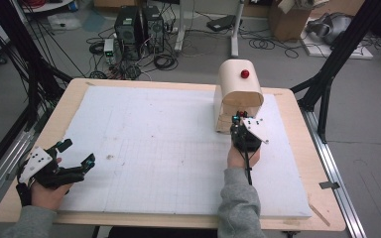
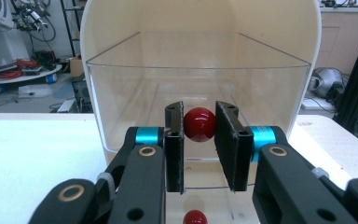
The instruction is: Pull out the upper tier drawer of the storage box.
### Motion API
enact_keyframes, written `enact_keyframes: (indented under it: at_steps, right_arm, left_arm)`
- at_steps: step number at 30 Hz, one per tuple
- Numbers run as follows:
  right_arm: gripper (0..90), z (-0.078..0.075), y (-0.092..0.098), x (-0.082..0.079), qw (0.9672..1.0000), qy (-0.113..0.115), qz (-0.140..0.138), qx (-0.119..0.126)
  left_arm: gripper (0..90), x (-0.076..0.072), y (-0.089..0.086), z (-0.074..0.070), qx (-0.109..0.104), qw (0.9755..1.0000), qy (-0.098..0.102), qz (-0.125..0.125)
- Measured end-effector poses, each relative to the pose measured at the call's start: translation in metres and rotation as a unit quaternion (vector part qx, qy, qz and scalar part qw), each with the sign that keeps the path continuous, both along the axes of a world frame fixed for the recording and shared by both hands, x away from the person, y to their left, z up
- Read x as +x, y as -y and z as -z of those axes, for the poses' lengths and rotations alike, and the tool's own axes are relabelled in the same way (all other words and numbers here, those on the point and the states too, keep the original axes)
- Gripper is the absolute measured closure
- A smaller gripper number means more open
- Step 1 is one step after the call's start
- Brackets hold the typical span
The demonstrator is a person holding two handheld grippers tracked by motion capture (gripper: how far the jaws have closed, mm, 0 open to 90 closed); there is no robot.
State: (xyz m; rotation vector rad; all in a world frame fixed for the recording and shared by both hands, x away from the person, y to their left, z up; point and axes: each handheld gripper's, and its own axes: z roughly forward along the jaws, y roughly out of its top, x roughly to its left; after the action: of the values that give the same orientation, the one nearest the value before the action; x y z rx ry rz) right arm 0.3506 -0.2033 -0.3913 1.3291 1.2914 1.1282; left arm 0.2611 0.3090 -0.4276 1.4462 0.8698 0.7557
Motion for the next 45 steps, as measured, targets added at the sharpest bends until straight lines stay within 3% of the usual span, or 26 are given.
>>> enact_keyframes:
  at_steps: [23, 45]
  right_arm:
    - [73.6, -0.005, -0.002, -0.035, 0.9998, 0.016, 0.003, 0.008]
    - [70.7, 0.000, -0.001, -0.038, 0.9999, 0.005, -0.004, 0.014]
  left_arm:
    - [1.7, 0.000, -0.001, 0.000, -0.002, 1.0000, -0.001, 0.000]
    - [1.7, -0.001, -0.002, -0.001, -0.001, 1.0000, 0.000, -0.002]
